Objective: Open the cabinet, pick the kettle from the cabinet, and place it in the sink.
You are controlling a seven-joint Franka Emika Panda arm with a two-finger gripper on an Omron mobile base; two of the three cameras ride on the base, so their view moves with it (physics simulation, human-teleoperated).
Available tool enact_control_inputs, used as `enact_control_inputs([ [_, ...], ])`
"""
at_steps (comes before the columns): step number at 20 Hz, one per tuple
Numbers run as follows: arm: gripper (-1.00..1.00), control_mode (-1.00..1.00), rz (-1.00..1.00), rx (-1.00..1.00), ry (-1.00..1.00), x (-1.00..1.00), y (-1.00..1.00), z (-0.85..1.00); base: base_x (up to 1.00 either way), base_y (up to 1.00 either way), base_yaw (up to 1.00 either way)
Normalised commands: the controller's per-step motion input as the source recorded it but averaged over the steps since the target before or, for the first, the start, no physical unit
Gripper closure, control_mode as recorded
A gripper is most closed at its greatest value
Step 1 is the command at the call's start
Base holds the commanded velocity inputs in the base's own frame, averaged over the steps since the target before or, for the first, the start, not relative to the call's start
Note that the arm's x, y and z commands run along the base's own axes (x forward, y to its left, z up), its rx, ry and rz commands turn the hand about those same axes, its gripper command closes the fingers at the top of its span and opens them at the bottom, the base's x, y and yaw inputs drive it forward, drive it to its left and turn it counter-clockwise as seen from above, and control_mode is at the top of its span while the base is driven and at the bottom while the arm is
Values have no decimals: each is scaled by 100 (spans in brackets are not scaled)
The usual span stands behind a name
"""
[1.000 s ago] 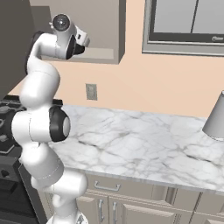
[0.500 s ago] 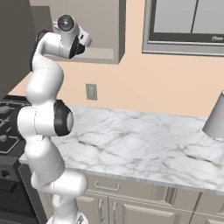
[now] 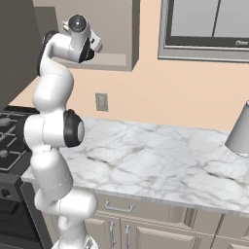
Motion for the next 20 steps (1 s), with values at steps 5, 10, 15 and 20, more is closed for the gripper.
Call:
enact_control_inputs([
  [5, -100, -100, 0, 5, 3, 2, 2, -1, 0, 0, 0],
  [10, -100, -100, 0, 4, 0, 0, 4, -3, 0, 0, 0],
  [15, -100, -100, 0, 3, 0, 0, 8, -10, 0, 0, 0],
  [20, -100, -100, 0, 2, -1, 0, 13, -20, 0, 0, 0],
])
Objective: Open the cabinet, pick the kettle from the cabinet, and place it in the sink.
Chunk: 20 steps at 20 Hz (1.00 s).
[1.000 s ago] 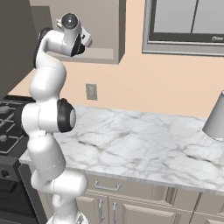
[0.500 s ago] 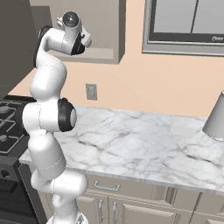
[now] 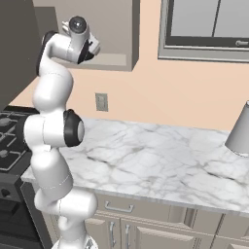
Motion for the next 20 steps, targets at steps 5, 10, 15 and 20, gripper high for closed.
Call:
enact_control_inputs([
  [5, -100, -100, 0, 2, -5, 10, 5, -10, 0, 0, 0],
  [10, -100, -100, 0, 0, -2, 17, -1, 0, 0, 0, 0],
  [15, -100, -100, 0, 0, 0, 10, -7, 5, 0, 0, 0],
  [20, -100, -100, 0, 0, 0, 13, -6, 2, 0, 0, 0],
])
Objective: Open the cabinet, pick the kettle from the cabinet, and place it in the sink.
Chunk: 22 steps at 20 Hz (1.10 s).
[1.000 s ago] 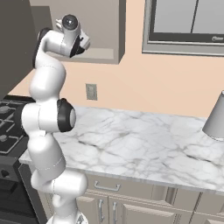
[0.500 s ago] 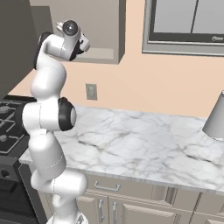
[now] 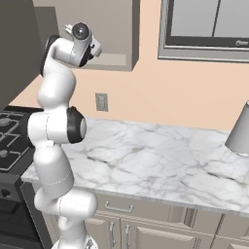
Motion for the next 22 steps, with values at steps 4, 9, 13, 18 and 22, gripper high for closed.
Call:
enact_control_inputs([
  [4, -100, -100, 0, 0, 0, 14, -7, 1, 0, 0, 0],
  [9, -100, -100, 0, 0, 0, 19, -2, 0, 0, 0, 0],
  [13, -100, -100, 0, 0, 0, 19, 0, 0, 0, 0, 0],
  [18, -100, -100, 3, 0, 0, 16, 0, 0, 0, 0, 0],
  [22, -100, -100, 2, 0, 0, 2, 1, -5, 0, 0, 0],
])
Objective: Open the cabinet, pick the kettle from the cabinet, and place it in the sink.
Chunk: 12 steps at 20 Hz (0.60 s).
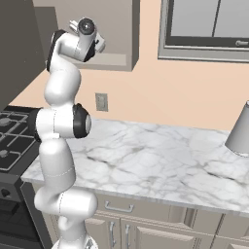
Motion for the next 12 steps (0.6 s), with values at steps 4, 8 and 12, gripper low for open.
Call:
enact_control_inputs([
  [4, -100, -100, 4, 0, 0, 0, 3, -12, 0, 0, 0],
  [8, 100, -100, 3, 0, 0, -1, 7, -16, 0, 0, 0],
  [12, 100, -100, 1, 0, 0, 0, 8, -17, 0, 0, 0],
])
